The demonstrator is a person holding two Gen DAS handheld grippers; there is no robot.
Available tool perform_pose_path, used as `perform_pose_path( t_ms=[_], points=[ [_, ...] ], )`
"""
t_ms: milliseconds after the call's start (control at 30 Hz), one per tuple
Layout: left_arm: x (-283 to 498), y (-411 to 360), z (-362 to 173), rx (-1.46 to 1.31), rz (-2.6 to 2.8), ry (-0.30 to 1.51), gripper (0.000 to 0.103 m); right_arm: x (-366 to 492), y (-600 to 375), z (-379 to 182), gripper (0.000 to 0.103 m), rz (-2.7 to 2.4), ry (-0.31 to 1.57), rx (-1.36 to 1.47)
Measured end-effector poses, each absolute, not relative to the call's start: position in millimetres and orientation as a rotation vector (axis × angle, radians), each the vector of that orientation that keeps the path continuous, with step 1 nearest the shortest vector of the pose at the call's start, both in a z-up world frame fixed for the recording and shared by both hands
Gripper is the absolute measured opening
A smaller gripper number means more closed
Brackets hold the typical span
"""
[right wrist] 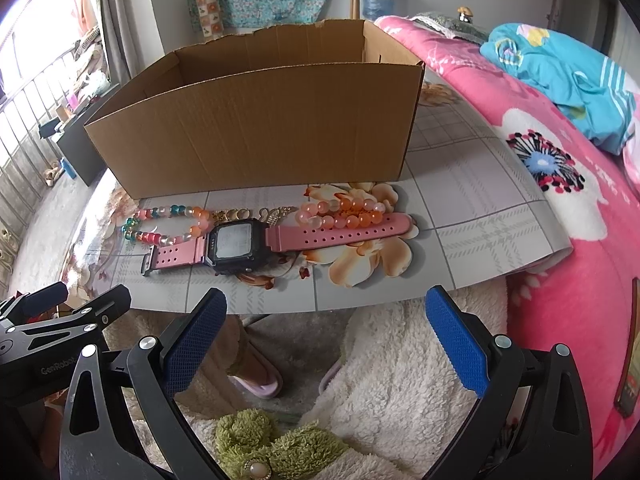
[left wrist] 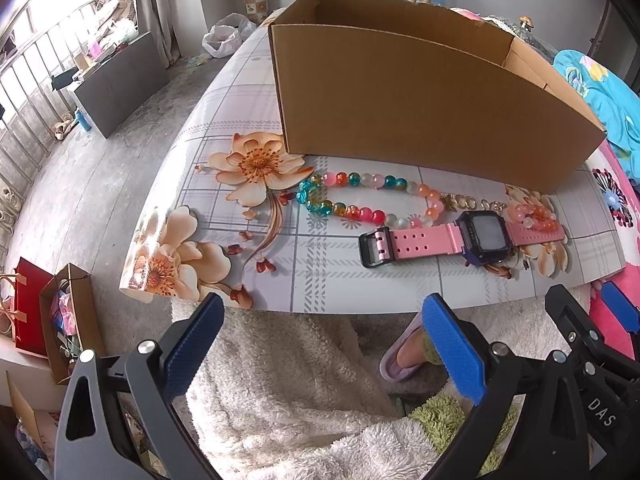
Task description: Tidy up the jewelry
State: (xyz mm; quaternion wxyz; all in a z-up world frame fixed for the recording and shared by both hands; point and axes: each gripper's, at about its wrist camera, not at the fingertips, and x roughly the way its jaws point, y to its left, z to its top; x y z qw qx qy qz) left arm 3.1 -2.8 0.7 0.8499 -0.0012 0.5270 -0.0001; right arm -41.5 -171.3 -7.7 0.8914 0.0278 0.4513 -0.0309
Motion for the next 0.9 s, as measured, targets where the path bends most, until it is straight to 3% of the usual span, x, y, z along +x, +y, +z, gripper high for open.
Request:
perform_pose_path(
  t_ms=[900],
  points=[
    [0.0, -0.6, 0.5, -0.003, 0.005, 1.11, 0.097, -40.2, -167.1, -7.7, 0.096, -0.065, 0.937, 0.058]
  ],
)
